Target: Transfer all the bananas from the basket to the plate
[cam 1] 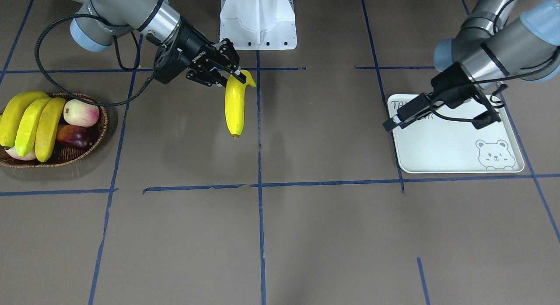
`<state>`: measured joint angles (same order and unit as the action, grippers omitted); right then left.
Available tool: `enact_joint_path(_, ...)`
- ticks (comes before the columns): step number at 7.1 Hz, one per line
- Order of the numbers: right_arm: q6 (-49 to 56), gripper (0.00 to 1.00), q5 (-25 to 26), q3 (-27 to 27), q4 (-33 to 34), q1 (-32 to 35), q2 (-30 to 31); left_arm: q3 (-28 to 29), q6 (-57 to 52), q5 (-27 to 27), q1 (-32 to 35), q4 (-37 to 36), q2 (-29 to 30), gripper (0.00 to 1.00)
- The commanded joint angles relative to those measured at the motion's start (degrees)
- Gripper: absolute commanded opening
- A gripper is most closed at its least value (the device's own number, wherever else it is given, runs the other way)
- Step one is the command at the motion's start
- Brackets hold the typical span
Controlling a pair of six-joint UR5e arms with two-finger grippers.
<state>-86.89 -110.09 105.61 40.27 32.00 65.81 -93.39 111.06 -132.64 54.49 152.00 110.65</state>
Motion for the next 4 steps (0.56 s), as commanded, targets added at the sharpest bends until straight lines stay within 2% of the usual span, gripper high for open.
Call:
enact_joint_path(1, -1.61, 0.03, 2.77, -0.76, -3.88, -3.24, -1.2, -0.4, 7.84, 5.08, -6.74, 0.23, 7.71, 0.96)
enact_joint_path(2, -1.53, 0.03, 2.77, -0.76, -3.88, -4.3, -1.91, 0.13, 7.59, 6.85, -9.46, 0.31, 9.56, 0.95)
enact_joint_path(4, -1.53, 0.03, 3.03, -0.76, -3.88, -5.36, -2.44, 0.22, 7.5, 14.64, -15.87, 0.31, 10.9, 0.97)
